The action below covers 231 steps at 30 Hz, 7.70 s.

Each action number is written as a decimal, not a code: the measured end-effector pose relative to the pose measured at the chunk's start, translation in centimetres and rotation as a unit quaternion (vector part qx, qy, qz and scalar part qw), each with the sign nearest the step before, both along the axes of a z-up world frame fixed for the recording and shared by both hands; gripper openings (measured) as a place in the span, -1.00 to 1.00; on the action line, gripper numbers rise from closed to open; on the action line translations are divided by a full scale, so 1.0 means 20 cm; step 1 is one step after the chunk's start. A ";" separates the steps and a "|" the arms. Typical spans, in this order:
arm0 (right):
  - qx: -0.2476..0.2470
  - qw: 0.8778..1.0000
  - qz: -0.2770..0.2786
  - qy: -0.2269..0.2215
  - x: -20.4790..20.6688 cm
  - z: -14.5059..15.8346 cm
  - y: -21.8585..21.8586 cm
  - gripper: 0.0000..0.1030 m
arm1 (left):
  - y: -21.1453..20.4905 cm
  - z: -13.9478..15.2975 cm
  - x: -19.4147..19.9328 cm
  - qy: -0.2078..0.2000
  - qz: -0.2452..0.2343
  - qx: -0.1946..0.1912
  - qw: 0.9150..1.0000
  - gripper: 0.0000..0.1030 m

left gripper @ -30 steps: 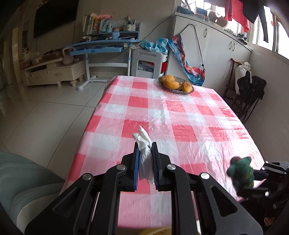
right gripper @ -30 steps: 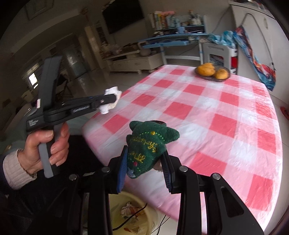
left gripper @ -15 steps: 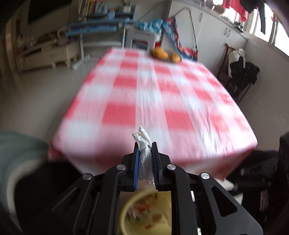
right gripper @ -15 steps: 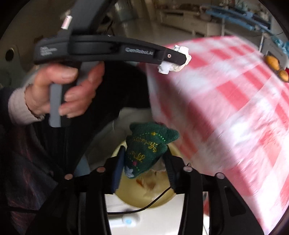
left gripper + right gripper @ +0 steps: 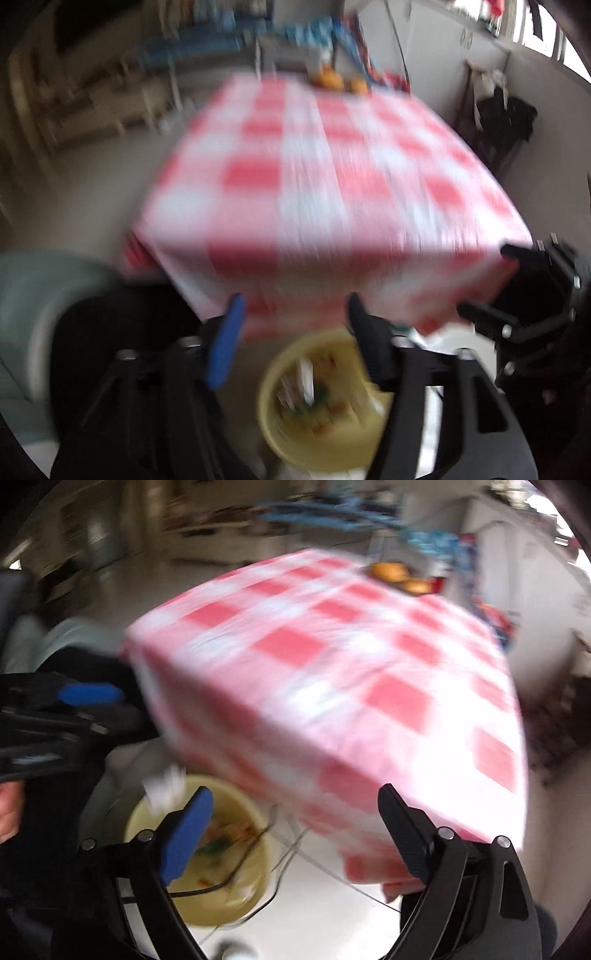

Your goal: Collect trash

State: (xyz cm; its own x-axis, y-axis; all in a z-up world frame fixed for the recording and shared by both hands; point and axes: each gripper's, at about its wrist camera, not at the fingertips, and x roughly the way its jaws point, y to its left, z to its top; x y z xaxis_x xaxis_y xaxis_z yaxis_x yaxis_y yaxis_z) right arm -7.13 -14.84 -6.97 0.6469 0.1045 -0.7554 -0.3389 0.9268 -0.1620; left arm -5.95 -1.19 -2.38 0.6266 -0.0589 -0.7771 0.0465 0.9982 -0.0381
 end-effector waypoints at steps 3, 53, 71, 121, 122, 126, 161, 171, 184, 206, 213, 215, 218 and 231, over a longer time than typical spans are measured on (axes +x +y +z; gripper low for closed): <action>0.031 0.997 -0.055 -0.042 -0.03 0.01 -0.03 0.75 | -0.01 0.12 0.00 -0.076 0.018 0.027 0.997 0.62; -0.012 0.990 -0.099 -0.098 -0.06 -0.03 0.01 0.82 | 0.10 0.00 0.05 -0.115 0.089 0.018 0.989 0.86; -0.018 0.990 -0.091 -0.102 -0.05 -0.03 0.05 0.82 | 0.12 0.02 0.06 -0.116 0.094 0.018 0.989 0.86; 0.022 0.982 -0.089 -0.166 -0.10 0.08 0.02 0.82 | 0.10 0.06 0.04 -0.125 0.097 0.022 0.987 0.86; 0.020 0.982 -0.088 -0.166 -0.10 0.08 0.02 0.82 | 0.10 0.06 0.04 -0.125 0.097 0.022 0.987 0.86; 0.019 0.982 -0.087 -0.166 -0.11 0.08 0.03 0.82 | 0.10 0.06 0.04 -0.125 0.097 0.022 0.987 0.86; 0.016 0.983 -0.087 -0.160 -0.10 0.07 0.03 0.82 | 0.11 0.05 0.03 -0.124 0.099 0.022 0.987 0.86; 0.018 0.983 -0.087 -0.162 -0.10 0.07 0.02 0.82 | 0.11 0.05 0.03 -0.124 0.098 0.025 0.987 0.86; 0.017 0.983 -0.087 -0.161 -0.10 0.07 0.02 0.82 | 0.11 0.05 0.03 -0.123 0.098 0.026 0.987 0.86; 0.017 0.983 -0.087 -0.161 -0.10 0.07 0.02 0.82 | 0.12 0.06 0.03 -0.123 0.098 0.027 0.987 0.86; 0.018 0.983 -0.088 -0.162 -0.10 0.07 0.02 0.82 | 0.14 0.06 0.02 -0.127 0.096 0.024 0.987 0.86; 0.018 0.983 -0.087 -0.162 -0.10 0.08 0.02 0.82 | 0.15 0.07 0.02 -0.129 0.094 0.023 0.987 0.86; 0.019 0.982 -0.088 -0.164 -0.10 0.08 0.01 0.82 | 0.17 0.08 0.00 -0.134 0.090 0.019 0.987 0.86; 0.025 0.978 -0.099 -0.184 -0.12 0.12 -0.01 0.82 | 0.24 0.13 -0.05 -0.154 0.079 0.008 0.985 0.86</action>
